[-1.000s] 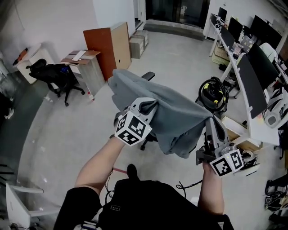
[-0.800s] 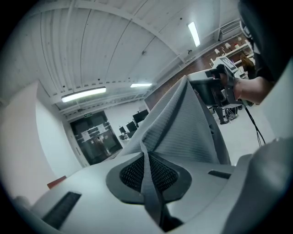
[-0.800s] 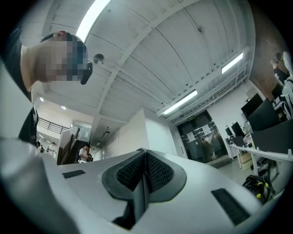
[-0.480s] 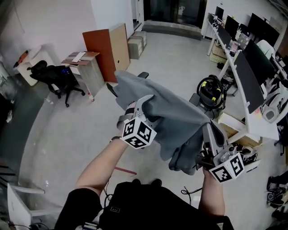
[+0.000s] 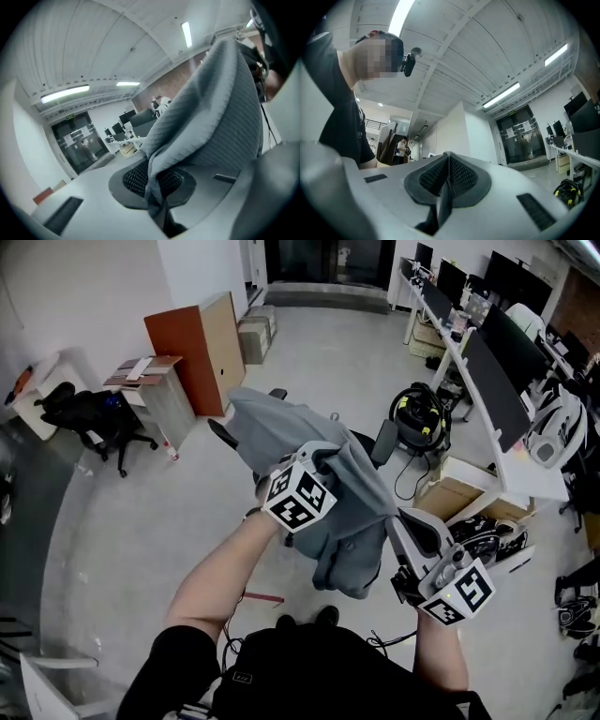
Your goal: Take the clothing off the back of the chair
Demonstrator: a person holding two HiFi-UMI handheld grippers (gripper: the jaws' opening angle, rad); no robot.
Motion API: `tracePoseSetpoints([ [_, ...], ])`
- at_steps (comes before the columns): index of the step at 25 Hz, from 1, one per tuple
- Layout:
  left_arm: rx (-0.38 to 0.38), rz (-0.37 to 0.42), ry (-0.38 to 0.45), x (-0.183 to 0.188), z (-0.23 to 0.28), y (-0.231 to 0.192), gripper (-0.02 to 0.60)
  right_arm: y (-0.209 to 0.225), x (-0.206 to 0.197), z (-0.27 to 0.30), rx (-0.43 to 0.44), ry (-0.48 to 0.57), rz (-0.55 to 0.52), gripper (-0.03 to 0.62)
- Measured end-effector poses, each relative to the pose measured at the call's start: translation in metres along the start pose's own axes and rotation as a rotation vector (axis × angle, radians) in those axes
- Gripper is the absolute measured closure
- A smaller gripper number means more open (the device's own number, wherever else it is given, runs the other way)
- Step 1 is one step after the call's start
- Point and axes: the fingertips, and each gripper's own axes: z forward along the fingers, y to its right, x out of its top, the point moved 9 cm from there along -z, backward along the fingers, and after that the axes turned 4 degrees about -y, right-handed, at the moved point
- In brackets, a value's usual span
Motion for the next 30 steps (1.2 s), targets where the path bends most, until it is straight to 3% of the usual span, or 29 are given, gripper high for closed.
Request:
tracePoseSetpoints([
  [4, -0.038, -0.167, 0.153, -0.001, -0.037, -0.007, 0.575, -0.008, -0.024, 0.005, 0.001, -0.115, 0.054, 0.569],
  [8, -0.053, -0.264, 0.346, 0.009, -0.092, -0.013, 0.575, -0.007, -0.052, 0.016, -0.1, -0.221, 0.114, 0.557],
  [14, -0.064, -0.447, 0.521, 0.004, -0.146, -0.033, 0.577, 0.001, -0.081, 0.033, -0.176, -0.285, 0.219, 0.425],
  [22, -0.079, -0.515, 0.604, 0.003, -0.181, -0.044, 0.577, 0.0, -0.08, 0.052, -0.209, -0.254, 0.22, 0.357],
  [28, -0.052, -0.479, 0.529, -0.022, -0.184, -0.035, 0.575, 0.015, -0.082, 0.054, -0.295, -0.268, 0.196, 0.344],
  [30, -0.031, -0.509, 0.503, -0.039, -0.185, -0.035, 0.577, 0.019, -0.087, 0.056, -0.317, -0.283, 0.193, 0.344],
])
